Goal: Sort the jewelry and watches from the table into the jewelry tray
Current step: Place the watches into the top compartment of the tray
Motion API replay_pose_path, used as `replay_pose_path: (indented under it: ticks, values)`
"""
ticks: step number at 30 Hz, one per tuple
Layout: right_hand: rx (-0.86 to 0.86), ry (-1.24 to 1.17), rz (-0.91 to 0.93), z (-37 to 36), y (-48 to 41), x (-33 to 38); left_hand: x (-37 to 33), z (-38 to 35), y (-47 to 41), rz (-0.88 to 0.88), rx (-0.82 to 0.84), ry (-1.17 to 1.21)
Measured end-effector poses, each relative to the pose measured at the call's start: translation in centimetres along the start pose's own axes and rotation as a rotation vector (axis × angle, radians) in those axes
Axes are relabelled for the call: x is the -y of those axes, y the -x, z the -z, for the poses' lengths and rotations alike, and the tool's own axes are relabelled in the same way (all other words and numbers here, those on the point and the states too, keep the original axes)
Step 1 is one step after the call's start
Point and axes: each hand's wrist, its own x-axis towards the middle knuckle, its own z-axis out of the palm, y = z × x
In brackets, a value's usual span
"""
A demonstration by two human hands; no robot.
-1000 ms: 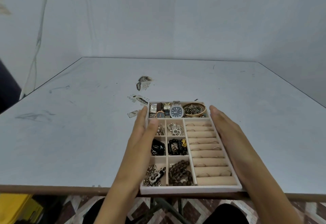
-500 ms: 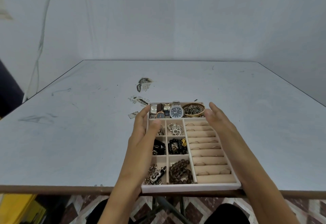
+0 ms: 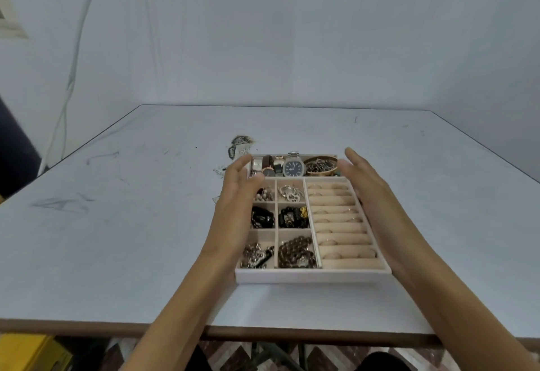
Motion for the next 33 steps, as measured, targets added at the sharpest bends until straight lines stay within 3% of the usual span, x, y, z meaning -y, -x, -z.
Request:
replay_pose_path:
  ticks: [11,33]
  values:
    - [0.061,-0.118,-0.002,0.6,-11.5,4.1,-3.8,-1.3,-11.2,-0.12,0.025,-0.017]
    - [-0.037,-0.257,-0.16,-1.0,-19.2,0.9,3.4,-2.7,-22.6,0.018,0.003,0.103]
